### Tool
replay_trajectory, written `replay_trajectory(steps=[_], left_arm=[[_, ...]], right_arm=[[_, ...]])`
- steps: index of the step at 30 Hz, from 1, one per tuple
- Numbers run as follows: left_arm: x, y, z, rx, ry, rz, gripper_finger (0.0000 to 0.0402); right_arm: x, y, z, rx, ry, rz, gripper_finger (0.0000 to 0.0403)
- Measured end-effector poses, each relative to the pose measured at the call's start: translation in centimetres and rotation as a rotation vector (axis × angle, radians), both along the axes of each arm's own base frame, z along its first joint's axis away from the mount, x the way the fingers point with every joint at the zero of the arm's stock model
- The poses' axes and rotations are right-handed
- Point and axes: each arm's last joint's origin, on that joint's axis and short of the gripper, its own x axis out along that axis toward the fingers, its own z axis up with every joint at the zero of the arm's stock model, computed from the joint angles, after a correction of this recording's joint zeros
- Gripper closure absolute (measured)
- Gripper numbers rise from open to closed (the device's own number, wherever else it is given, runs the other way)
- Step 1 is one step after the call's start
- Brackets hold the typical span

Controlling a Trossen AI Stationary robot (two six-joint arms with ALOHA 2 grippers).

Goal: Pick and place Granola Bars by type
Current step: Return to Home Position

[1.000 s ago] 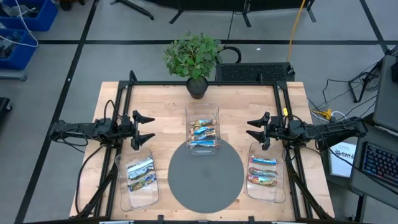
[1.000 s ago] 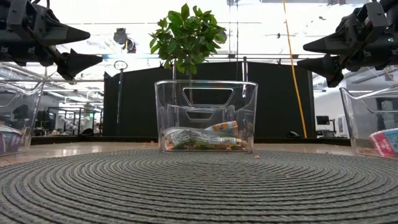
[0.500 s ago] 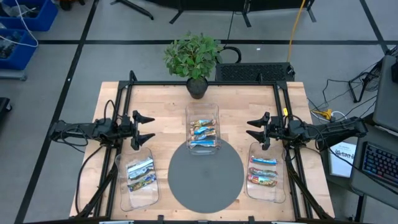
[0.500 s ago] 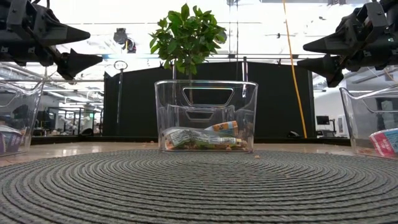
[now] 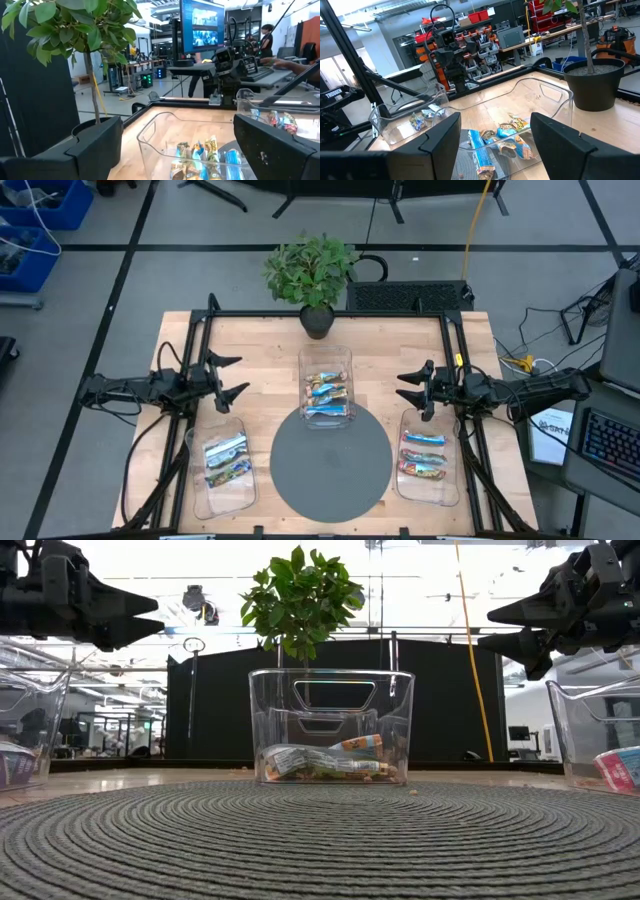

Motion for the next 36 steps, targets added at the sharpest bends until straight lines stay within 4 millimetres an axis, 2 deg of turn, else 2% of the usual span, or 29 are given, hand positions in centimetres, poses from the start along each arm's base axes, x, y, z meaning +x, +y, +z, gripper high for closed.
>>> replay_trajectory(steps=[36], left_arm=[[0.00, -0.01, -0.01, 0.006, 0.003, -0.002, 0.0025]], right_arm=[[0.00, 0.00, 0.00, 0.000, 0.000, 0.000, 0.0170]])
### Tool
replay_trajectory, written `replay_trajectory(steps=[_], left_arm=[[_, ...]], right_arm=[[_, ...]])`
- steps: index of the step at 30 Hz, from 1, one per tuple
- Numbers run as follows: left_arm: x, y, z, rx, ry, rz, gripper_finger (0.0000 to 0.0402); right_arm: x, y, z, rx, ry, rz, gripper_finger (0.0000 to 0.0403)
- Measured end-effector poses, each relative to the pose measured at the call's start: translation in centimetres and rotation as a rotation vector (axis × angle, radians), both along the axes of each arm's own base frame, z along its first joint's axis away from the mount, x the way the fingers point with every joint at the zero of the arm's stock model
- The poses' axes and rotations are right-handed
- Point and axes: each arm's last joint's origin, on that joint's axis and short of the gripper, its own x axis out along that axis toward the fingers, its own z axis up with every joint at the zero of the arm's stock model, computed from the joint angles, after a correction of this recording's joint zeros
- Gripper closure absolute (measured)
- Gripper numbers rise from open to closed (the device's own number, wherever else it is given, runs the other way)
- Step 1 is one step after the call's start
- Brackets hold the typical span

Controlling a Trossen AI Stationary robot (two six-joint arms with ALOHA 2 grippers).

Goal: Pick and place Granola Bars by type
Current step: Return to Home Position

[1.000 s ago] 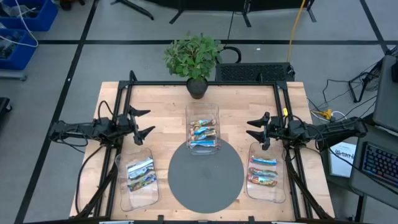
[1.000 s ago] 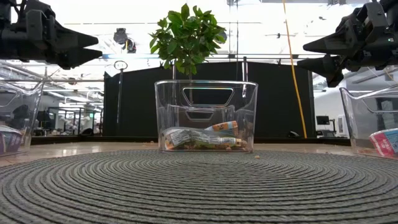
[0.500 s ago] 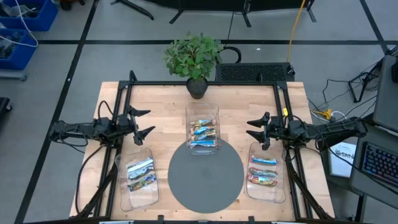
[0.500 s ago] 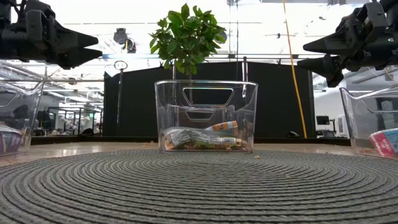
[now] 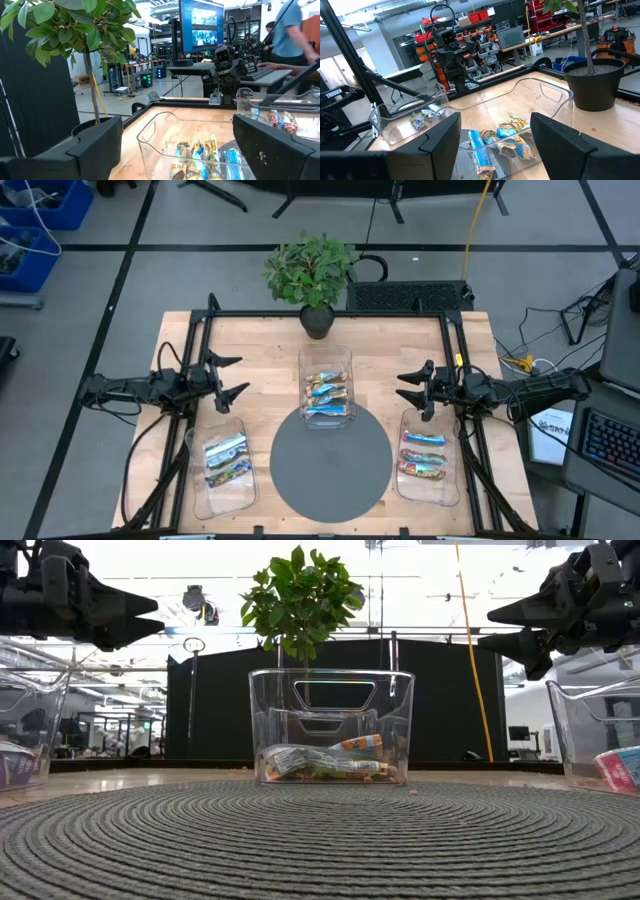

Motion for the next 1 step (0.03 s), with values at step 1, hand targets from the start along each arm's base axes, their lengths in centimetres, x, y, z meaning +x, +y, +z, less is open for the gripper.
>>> replay_trajectory(steps=[1], left_arm=[[0.00, 0.00, 0.00, 0.000, 0.000, 0.000, 0.0026]], right_arm=[[0.00, 0.00, 0.00, 0.000, 0.000, 0.000, 0.0170]])
